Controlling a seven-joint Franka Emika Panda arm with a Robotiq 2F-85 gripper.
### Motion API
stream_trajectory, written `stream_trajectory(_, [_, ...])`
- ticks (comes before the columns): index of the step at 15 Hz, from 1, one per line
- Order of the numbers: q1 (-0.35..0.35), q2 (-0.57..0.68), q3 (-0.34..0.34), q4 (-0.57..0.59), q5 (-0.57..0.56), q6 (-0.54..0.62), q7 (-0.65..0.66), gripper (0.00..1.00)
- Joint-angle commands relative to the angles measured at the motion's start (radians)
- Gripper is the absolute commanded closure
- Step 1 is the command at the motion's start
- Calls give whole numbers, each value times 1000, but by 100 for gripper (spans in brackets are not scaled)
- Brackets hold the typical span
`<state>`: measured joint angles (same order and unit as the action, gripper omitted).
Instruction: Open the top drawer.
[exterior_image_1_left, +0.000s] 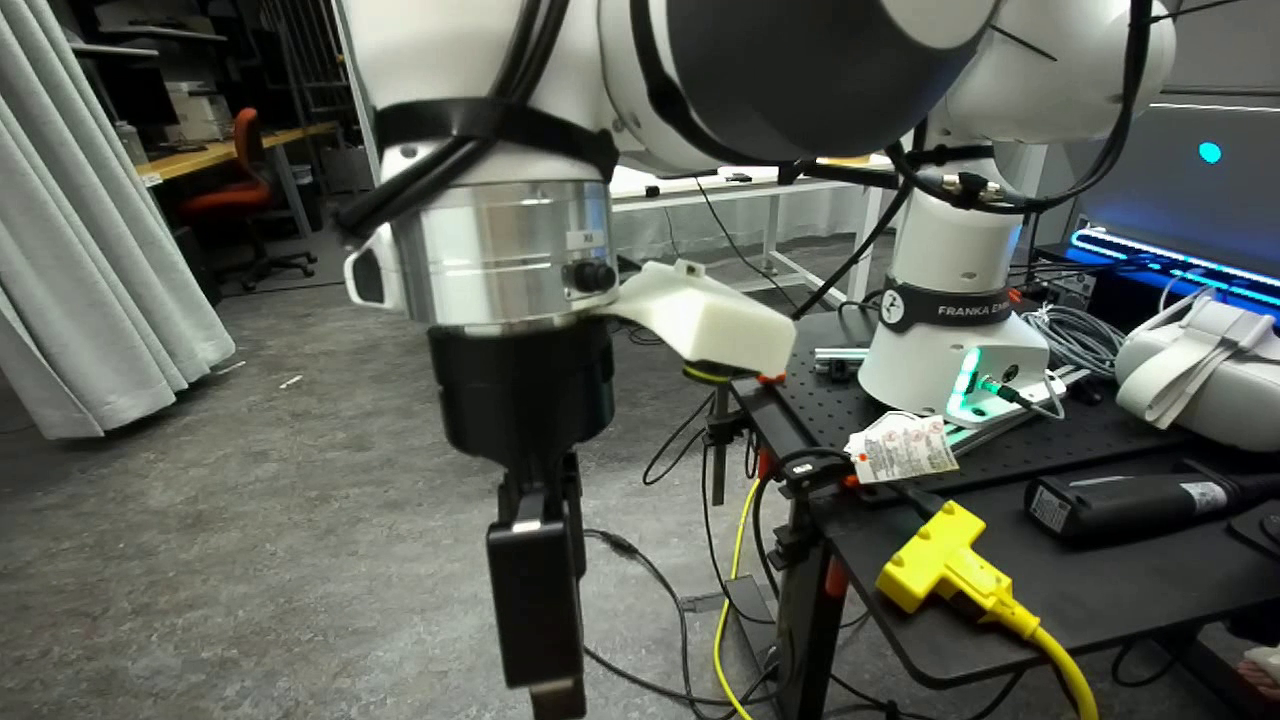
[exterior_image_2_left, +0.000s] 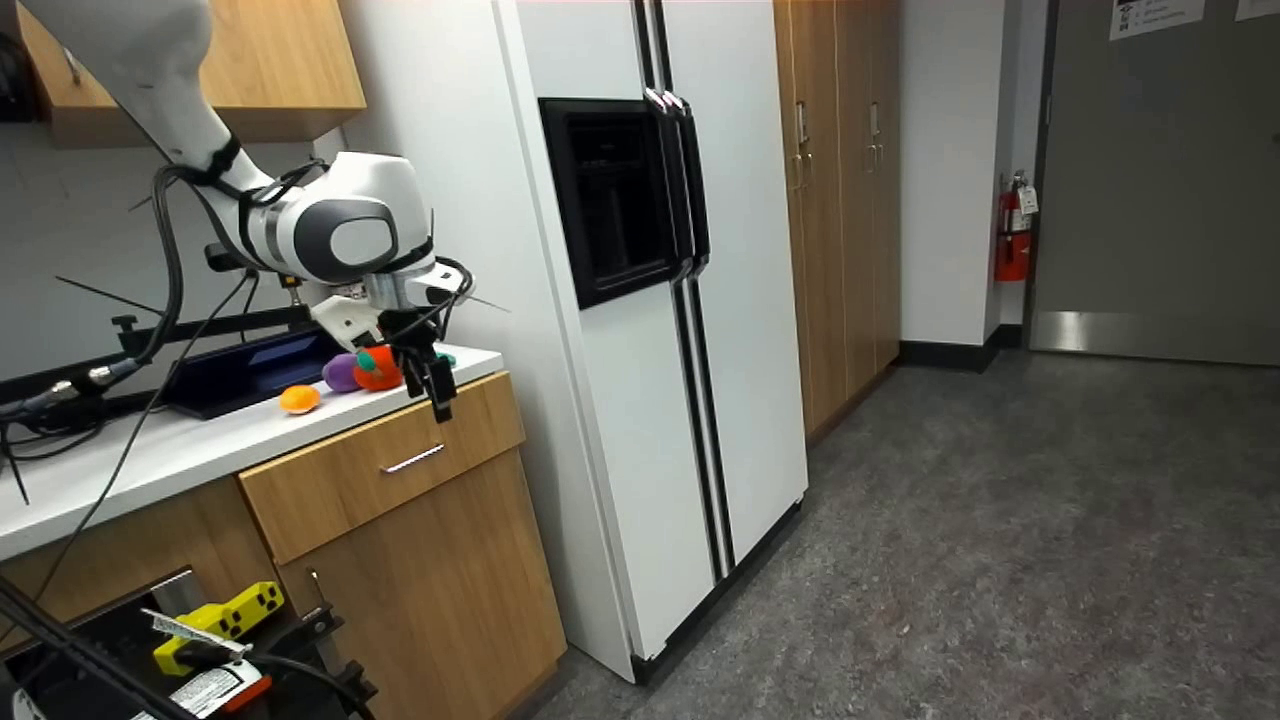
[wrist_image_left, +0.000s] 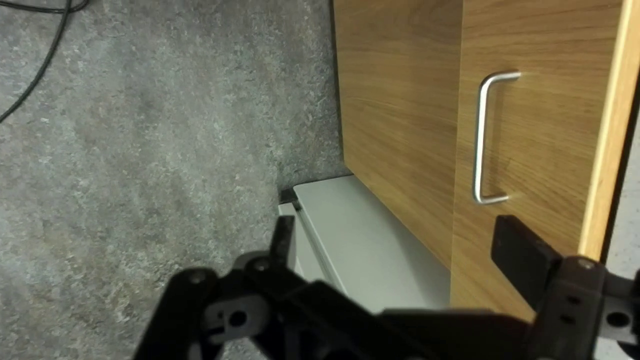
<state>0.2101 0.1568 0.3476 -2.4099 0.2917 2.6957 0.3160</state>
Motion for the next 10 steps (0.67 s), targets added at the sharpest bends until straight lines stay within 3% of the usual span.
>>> stream_trajectory(1, [-3, 119, 45, 81, 191, 33, -197, 0])
stream_trajectory(5, [-21, 201, 91, 137, 287, 20, -341, 0])
stream_trajectory(10, [-41, 277, 123, 168, 313, 14, -441, 0])
